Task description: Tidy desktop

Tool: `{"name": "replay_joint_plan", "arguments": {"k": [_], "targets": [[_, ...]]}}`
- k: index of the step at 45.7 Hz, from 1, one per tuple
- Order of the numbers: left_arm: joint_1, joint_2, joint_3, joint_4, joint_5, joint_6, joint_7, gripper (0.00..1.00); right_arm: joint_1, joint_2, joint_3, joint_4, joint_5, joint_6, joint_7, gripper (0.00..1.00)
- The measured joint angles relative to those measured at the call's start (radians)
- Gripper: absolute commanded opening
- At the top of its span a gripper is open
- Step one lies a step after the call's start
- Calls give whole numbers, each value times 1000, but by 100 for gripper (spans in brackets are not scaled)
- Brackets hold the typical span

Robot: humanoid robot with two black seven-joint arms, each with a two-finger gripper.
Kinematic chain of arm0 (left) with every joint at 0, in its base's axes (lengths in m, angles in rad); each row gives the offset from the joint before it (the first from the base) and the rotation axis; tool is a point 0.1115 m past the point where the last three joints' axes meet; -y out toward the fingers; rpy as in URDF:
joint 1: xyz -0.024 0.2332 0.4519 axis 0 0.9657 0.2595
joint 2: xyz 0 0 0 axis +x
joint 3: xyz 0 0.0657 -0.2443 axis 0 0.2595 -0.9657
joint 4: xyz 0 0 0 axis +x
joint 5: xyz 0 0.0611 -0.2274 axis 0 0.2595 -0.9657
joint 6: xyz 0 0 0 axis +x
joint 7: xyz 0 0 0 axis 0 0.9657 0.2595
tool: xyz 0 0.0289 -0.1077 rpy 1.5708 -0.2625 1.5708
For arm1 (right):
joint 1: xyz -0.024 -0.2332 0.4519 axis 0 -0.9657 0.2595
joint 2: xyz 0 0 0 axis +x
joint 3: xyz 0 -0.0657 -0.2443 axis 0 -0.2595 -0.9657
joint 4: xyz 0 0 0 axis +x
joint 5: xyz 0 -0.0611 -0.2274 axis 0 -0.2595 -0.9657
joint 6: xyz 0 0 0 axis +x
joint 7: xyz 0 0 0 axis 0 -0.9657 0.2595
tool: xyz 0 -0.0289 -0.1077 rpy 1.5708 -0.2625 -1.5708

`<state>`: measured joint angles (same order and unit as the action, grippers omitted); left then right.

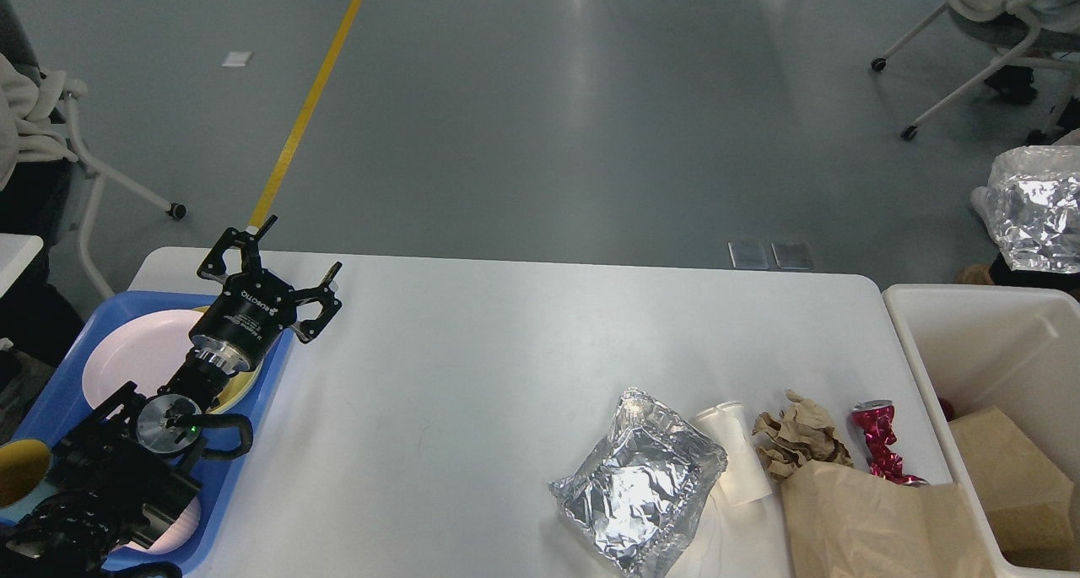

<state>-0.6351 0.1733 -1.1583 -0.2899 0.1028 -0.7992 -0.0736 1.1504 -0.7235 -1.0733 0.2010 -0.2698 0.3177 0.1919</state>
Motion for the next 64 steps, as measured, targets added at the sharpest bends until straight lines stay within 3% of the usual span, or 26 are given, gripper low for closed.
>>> {"name": "replay_joint_plan", "arguments": {"k": [27,33,36,40,43,49,51,52,53,64], "targets": [[0,0,0,0,0,0,0,97,-234,4,149,14,0,-66,0,0],[0,0,0,0,0,0,0,97,-283,4,190,14,0,-124,0,27],[0,0,0,0,0,0,0,97,-292,4,199,14,0,-141,1,44],[0,0,0,0,0,0,0,97,-294,3,203,17,0,-152,1,53],[0,0,0,0,0,0,0,97,-295,3,203,20,1,-155,1,67],[0,0,0,0,0,0,0,97,-296,2,203,54,1,-156,2,74],[0,0,0,0,0,0,0,97,-296,2,204,71,1,-156,3,84],[0,0,0,0,0,0,0,97,-296,1,204,79,1,-156,3,96],[0,0,0,0,0,0,0,97,-293,-1,203,91,1,-156,4,100],[0,0,0,0,0,0,0,97,-235,-46,198,105,0,-154,7,100]]}}
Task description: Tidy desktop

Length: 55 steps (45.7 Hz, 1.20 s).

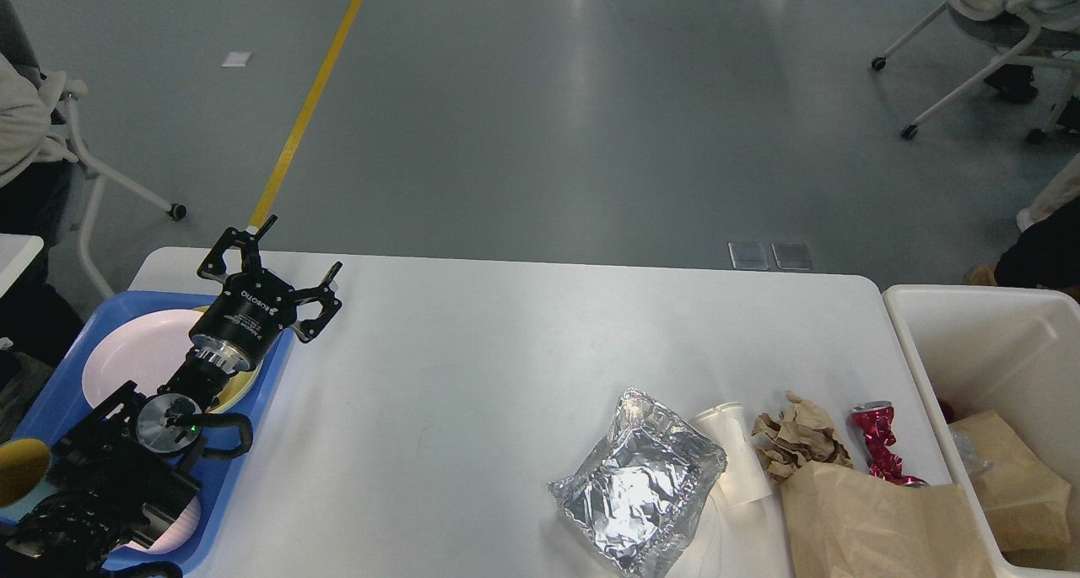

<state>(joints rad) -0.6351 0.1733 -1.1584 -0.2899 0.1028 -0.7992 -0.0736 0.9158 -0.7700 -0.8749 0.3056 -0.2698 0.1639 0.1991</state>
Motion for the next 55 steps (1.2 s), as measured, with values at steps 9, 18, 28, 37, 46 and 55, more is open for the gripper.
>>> {"name": "replay_joint_plan", "arguments": {"k": [9,18,28,37,46,55], "targets": [[0,0,0,0,0,0,0,97,131,-51,-20,31,-3,18,1,100],[0,0,0,0,0,0,0,97,274,-81,-65,51,-14,38,2,100],[0,0,0,0,0,0,0,97,499,-60,-228,127,-14,130,2,100],[0,0,0,0,0,0,0,97,662,-24,-287,195,-14,256,2,100],[0,0,0,0,0,0,0,97,780,57,-299,212,-13,364,2,100],[0,0,0,0,0,0,0,97,869,201,-298,213,-4,393,0,100]]}}
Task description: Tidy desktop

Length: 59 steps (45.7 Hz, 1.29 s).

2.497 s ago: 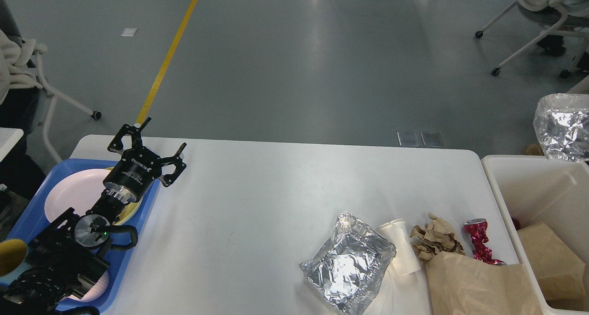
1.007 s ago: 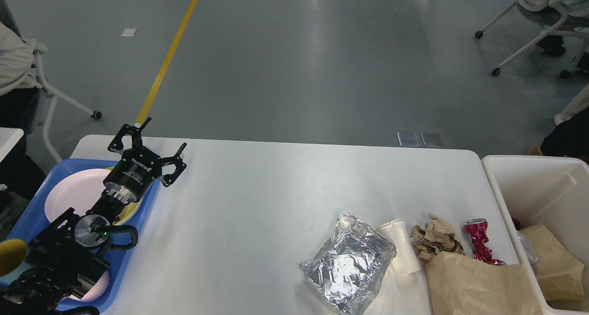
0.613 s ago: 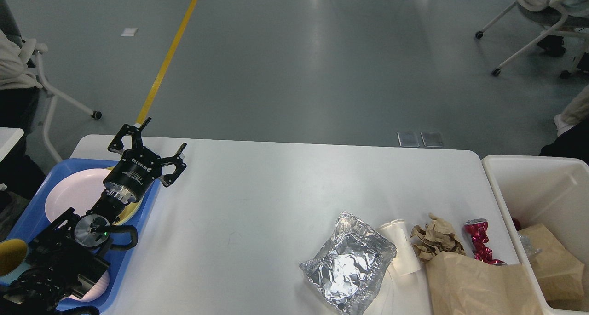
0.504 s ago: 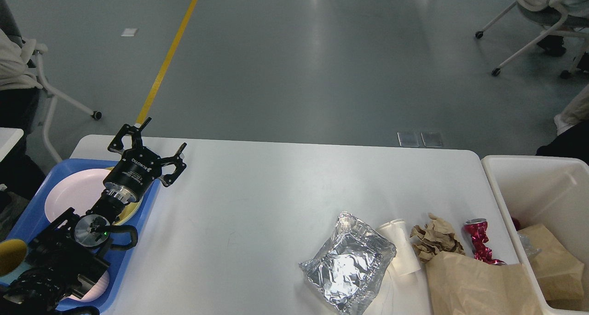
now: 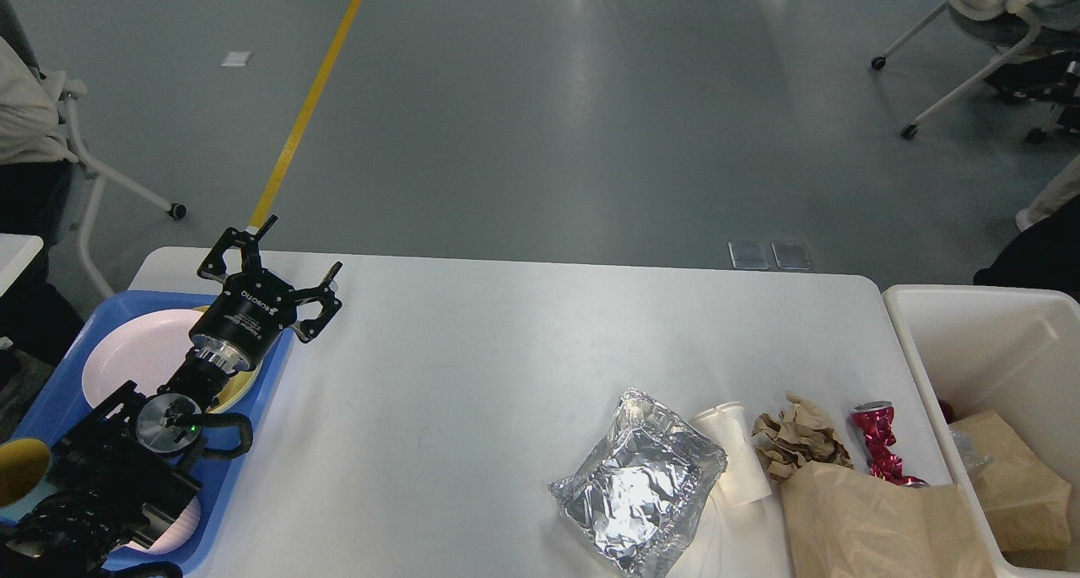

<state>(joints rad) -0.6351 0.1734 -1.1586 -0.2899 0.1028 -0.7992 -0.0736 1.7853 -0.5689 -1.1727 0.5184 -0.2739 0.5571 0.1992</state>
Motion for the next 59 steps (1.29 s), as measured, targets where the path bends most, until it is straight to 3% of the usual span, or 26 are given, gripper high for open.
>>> {"name": "replay_joint_plan", "arguments": {"k": [6,19,37,59], "targets": [[0,0,0,0,0,0,0,97,64,97,5,22,2,23,-4,100],[0,0,0,0,0,0,0,97,110,175,-6,134,2,64,-10,100],[0,0,0,0,0,0,0,97,79,178,-63,304,3,133,-11,98],[0,0,0,0,0,0,0,97,-118,126,-52,330,4,120,-11,97]]}}
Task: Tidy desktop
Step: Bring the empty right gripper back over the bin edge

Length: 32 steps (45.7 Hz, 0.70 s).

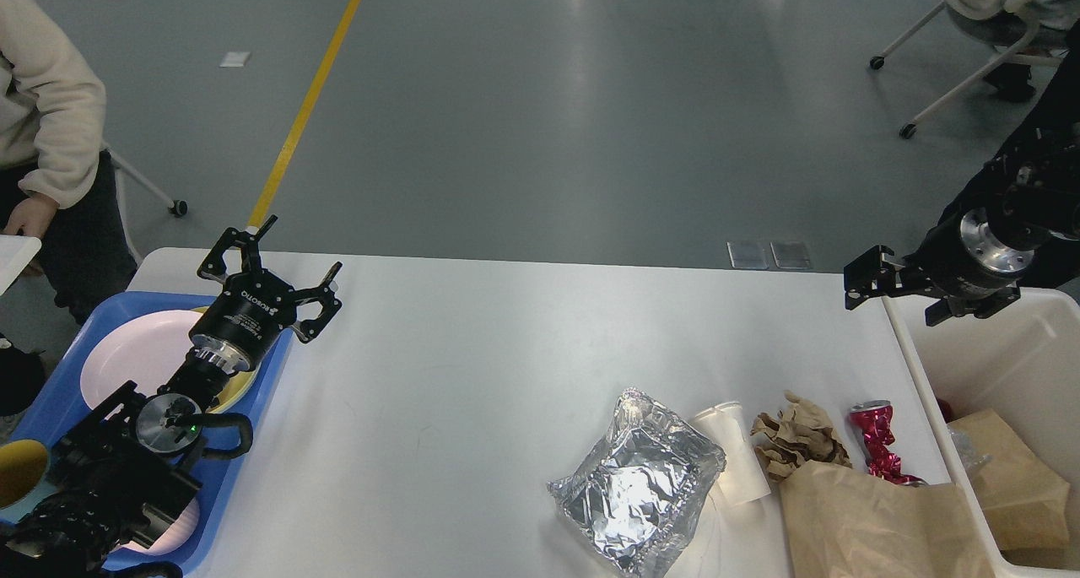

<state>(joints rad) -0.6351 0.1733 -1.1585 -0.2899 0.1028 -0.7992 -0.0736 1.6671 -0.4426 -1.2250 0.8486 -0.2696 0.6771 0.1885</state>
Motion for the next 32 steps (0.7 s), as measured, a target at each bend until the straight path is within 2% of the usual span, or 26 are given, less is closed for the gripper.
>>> {"name": "replay_joint_plan", "arguments": {"k": [32], "targets": [[0,0,0,0,0,0,0,97,-98,-45,30,-45,1,-17,-1,97]]}}
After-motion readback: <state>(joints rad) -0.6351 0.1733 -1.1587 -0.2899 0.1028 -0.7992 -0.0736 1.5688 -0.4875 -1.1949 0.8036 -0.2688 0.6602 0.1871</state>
